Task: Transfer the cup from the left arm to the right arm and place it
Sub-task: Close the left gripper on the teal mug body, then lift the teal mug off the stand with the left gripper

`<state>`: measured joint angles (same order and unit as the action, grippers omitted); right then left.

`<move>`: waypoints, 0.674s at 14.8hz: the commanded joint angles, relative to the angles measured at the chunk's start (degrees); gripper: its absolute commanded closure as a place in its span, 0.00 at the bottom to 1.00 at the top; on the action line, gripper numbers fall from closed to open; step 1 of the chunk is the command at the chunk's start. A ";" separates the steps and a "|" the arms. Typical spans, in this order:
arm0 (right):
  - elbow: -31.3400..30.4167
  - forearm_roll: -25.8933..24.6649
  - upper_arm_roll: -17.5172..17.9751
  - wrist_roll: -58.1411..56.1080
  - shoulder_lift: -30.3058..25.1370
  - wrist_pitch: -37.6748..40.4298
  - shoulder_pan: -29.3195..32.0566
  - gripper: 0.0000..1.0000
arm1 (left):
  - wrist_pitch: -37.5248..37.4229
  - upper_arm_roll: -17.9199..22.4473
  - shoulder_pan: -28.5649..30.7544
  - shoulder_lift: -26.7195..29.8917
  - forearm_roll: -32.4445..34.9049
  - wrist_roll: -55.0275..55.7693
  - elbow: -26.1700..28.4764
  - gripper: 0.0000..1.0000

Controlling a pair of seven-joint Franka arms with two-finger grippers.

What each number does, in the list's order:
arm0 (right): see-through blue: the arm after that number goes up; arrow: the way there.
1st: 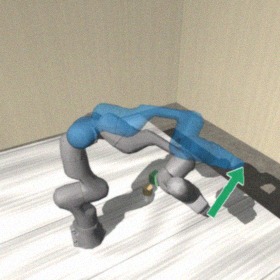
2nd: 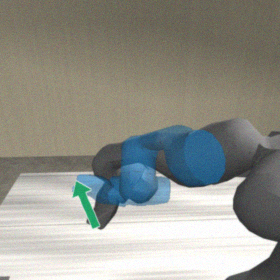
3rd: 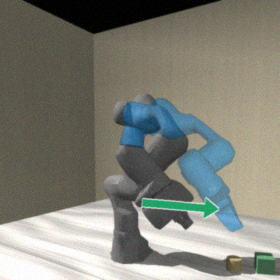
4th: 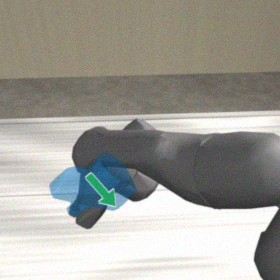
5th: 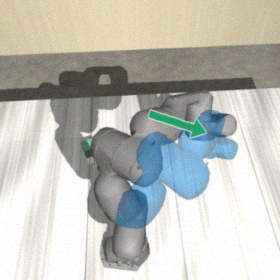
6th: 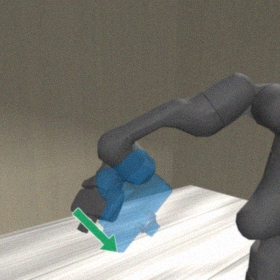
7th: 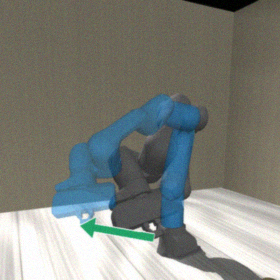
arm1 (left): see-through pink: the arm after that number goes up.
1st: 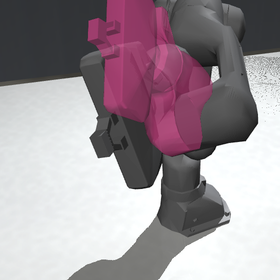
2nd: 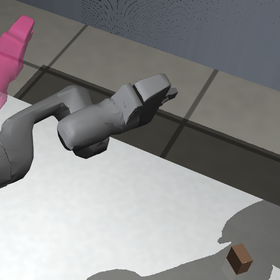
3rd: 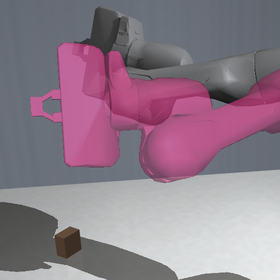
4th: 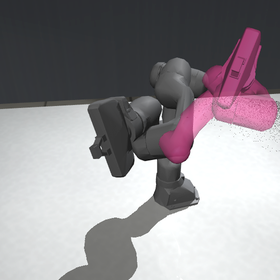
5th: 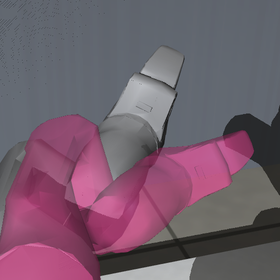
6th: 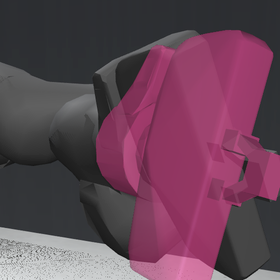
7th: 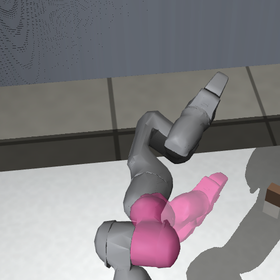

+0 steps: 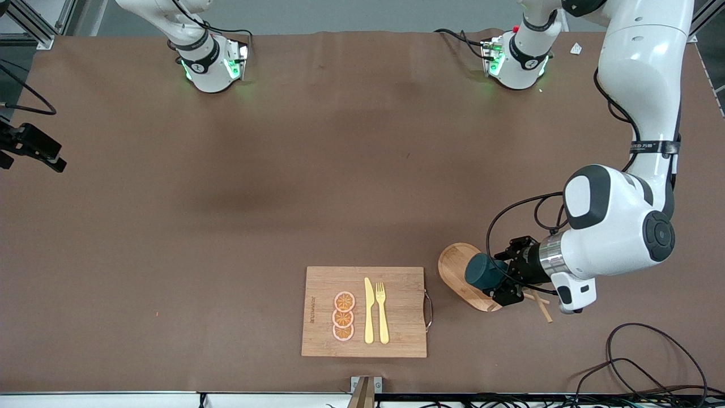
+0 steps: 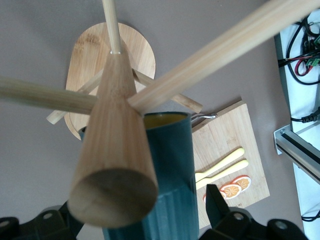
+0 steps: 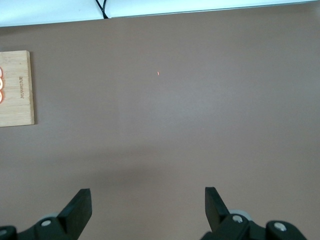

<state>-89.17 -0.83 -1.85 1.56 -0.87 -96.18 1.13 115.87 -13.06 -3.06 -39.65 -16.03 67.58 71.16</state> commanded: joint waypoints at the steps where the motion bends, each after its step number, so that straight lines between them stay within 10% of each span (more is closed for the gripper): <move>1: 0.41 -0.66 0.44 -0.50 0.17 0.21 0.63 0.00 | 0.24 0.23 -0.20 -1.22 -0.93 0.62 -1.03 0.09; 6: 0.41 -0.66 0.44 -0.41 0.17 0.21 0.63 0.00 | -0.29 -0.12 -0.20 -0.78 -1.02 0.44 -1.20 0.57; 10: 0.41 -0.66 0.44 -0.41 0.17 0.21 0.63 0.00 | -1.17 -2.40 -0.81 3.60 0.03 0.53 -1.20 0.60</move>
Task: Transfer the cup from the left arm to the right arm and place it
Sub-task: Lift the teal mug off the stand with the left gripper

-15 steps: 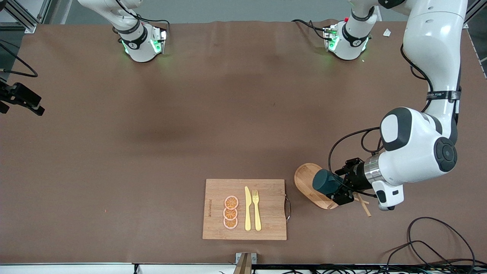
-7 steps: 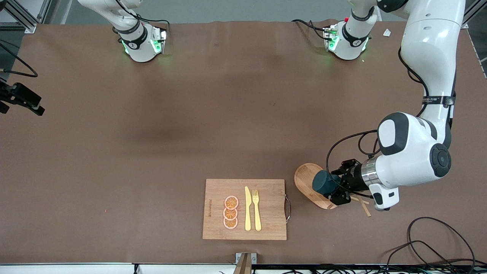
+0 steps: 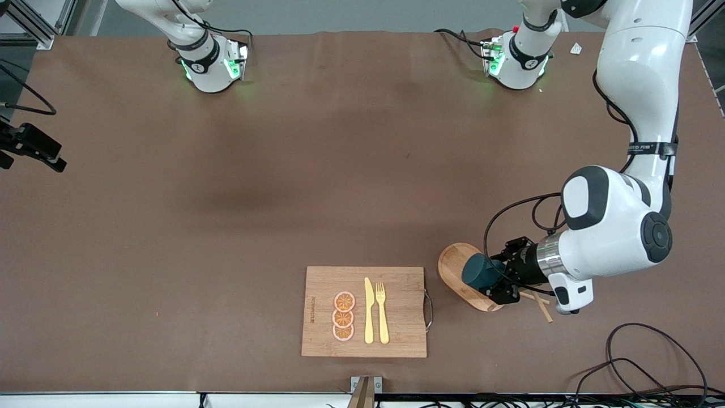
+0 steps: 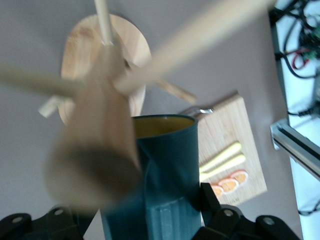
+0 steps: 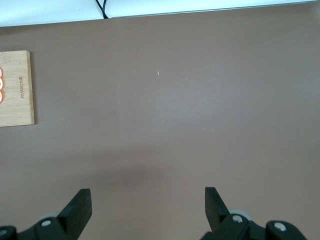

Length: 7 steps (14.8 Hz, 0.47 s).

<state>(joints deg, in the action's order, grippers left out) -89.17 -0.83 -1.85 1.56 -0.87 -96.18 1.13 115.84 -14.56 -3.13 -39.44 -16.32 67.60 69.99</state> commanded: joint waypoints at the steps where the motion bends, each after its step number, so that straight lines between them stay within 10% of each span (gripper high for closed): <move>1: 0.40 -0.66 0.45 -0.41 0.17 0.21 0.63 0.00 | -1.23 -1.17 -2.65 4.36 0.85 0.60 -0.03 0.60; 7: 0.40 -0.66 0.45 -0.41 0.17 0.21 0.54 0.00 | -0.88 -0.65 -18.38 6.14 18.05 2.61 0.14 0.60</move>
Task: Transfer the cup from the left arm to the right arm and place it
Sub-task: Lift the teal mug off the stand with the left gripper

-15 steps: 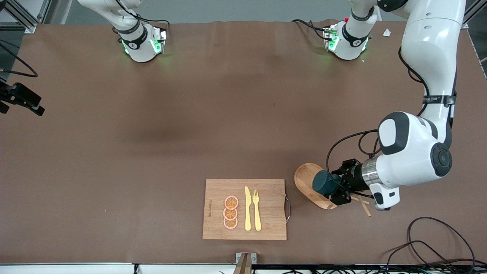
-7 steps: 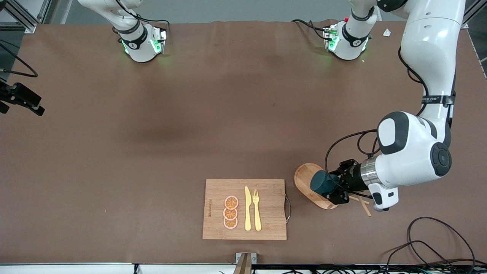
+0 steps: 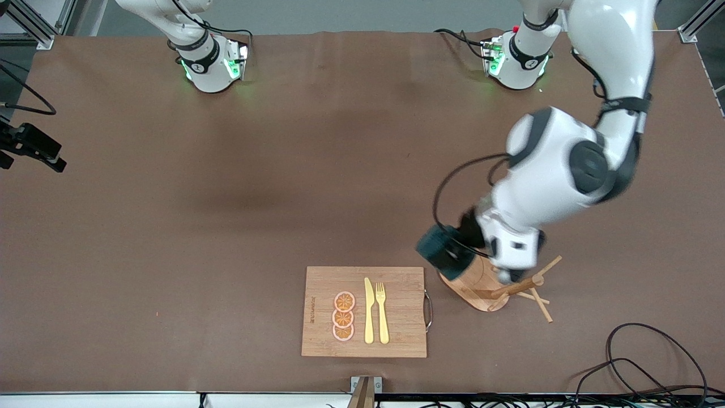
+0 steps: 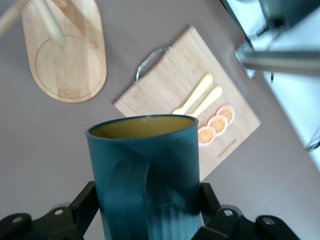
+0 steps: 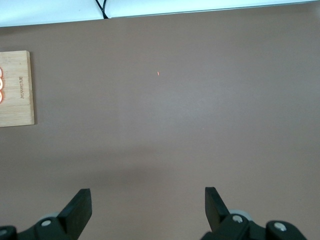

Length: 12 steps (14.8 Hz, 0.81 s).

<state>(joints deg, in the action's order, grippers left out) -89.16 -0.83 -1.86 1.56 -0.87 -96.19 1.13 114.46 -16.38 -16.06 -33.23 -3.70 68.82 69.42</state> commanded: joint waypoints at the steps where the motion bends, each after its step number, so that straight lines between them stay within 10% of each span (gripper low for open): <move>1: 0.39 -0.66 0.45 -0.41 0.17 0.30 0.54 0.00 | 1.11 1.26 -8.34 -1.21 8.85 2.54 0.71 0.60; 12: 0.39 -0.58 0.45 -0.33 0.17 0.30 0.71 0.00 | 7.80 1.61 -33.58 -20.81 68.43 31.96 0.98 0.60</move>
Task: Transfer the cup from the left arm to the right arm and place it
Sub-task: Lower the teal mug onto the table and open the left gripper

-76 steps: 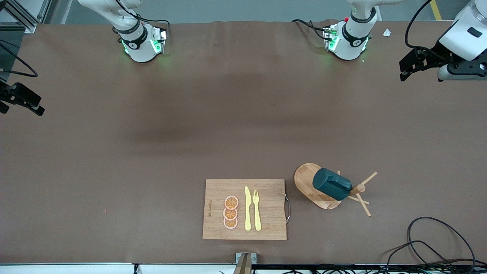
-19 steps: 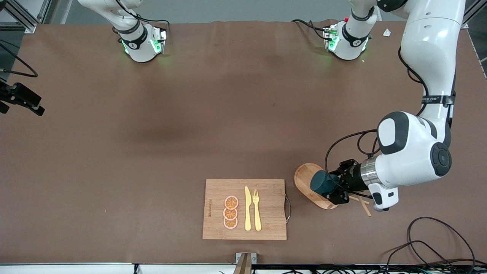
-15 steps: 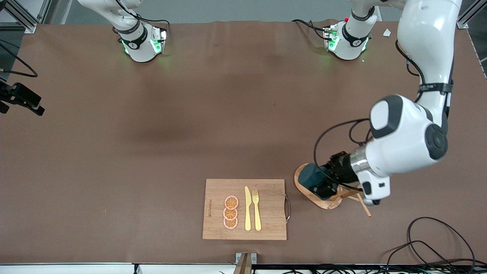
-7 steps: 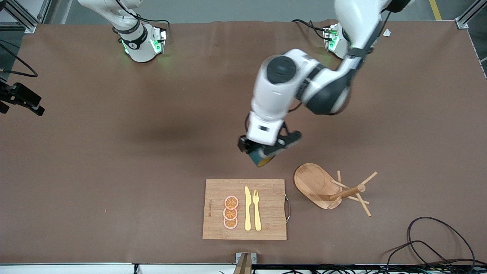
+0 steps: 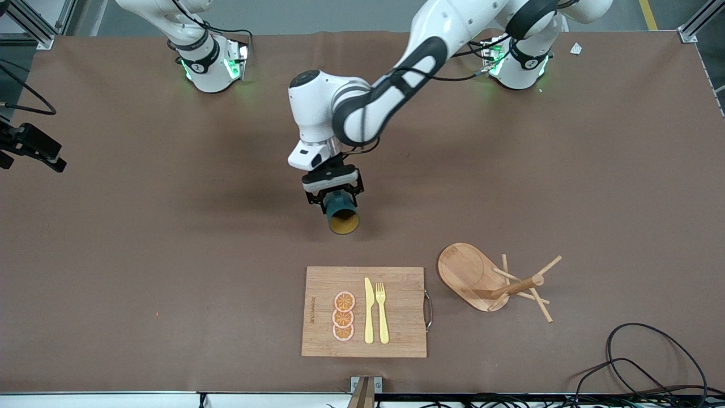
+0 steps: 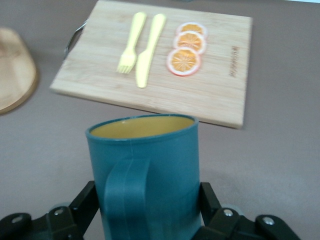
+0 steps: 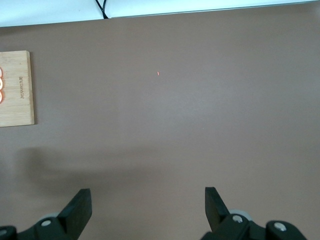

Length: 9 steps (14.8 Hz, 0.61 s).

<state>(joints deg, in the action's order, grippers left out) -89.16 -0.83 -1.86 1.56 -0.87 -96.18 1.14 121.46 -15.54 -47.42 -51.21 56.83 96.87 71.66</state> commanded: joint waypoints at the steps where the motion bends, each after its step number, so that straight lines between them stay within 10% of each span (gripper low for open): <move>1: 0.31 -0.58 0.45 -0.15 0.26 0.29 0.71 0.00 | 0.79 0.77 -3.72 -4.67 13.08 7.07 -1.26 0.60; 7: -0.05 0.04 0.54 0.20 10.48 0.82 -0.95 0.00 | -0.43 1.48 -7.94 -11.54 41.23 27.38 -0.12 0.52; 9: 1.36 0.29 0.45 -2.42 13.88 2.31 0.87 0.00 | -2.02 1.48 -8.65 -11.90 42.31 28.02 0.05 0.29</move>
<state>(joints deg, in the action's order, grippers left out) -90.33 -0.81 -1.31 1.43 7.22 -94.79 0.89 119.25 -14.42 -55.11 -61.66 96.78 123.01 72.72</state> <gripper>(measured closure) 0.000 0.150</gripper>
